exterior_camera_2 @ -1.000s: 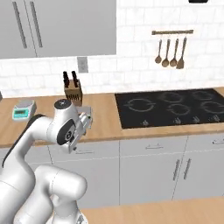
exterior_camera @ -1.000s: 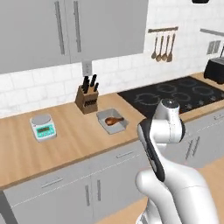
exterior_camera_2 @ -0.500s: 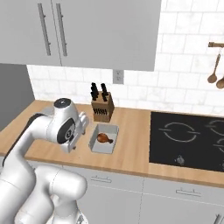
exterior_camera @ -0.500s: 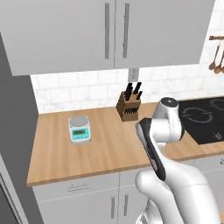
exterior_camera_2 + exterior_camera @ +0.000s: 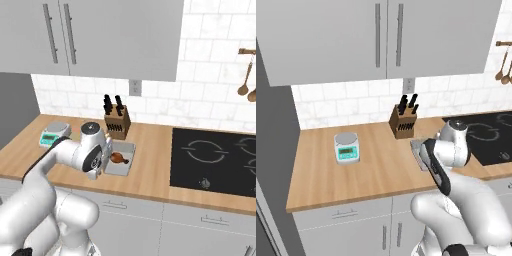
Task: Take the meat container that has the chicken drumstick and place it on the second highest rack of the freezer. Then take the vegetable container that has the squash and lemon wedge and place it on the highest rack of the freezer.
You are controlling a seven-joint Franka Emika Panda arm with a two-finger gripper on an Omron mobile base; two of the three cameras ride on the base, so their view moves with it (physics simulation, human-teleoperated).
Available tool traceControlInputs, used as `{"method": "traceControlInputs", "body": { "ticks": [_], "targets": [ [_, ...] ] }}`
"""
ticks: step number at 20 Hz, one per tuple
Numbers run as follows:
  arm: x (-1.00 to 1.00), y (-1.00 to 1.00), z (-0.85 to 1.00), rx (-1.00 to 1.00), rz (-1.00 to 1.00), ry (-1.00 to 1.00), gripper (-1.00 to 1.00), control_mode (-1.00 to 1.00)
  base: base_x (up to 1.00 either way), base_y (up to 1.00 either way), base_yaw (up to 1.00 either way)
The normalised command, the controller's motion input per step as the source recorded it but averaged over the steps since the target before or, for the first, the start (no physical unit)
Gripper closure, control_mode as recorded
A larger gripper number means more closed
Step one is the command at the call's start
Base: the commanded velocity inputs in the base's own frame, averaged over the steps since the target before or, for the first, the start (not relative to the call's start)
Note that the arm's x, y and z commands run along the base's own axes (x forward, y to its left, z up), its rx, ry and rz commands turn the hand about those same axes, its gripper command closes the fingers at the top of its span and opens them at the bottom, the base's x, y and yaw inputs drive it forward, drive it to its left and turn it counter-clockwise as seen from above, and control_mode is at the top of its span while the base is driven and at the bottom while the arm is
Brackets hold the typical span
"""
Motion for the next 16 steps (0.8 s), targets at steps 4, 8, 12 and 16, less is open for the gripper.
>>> {"method": "traceControlInputs", "body": {
  "ticks": [4,8,12,16],
  "targets": [
    [0.92,-0.82,-0.33,0.00,0.27,0.11,-1.00,-1.00,0.00,0.00,0.00],
    [0.66,-0.38,-0.08,0.04,0.23,0.16,-1.00,-1.00,0.00,0.00,0.00],
    [0.44,0.09,0.12,0.01,0.09,0.24,-1.00,-1.00,0.00,0.00,0.00],
    [0.06,0.18,-0.31,-0.02,0.11,0.06,-1.00,-1.00,0.00,0.00,0.00]
  ]
}}
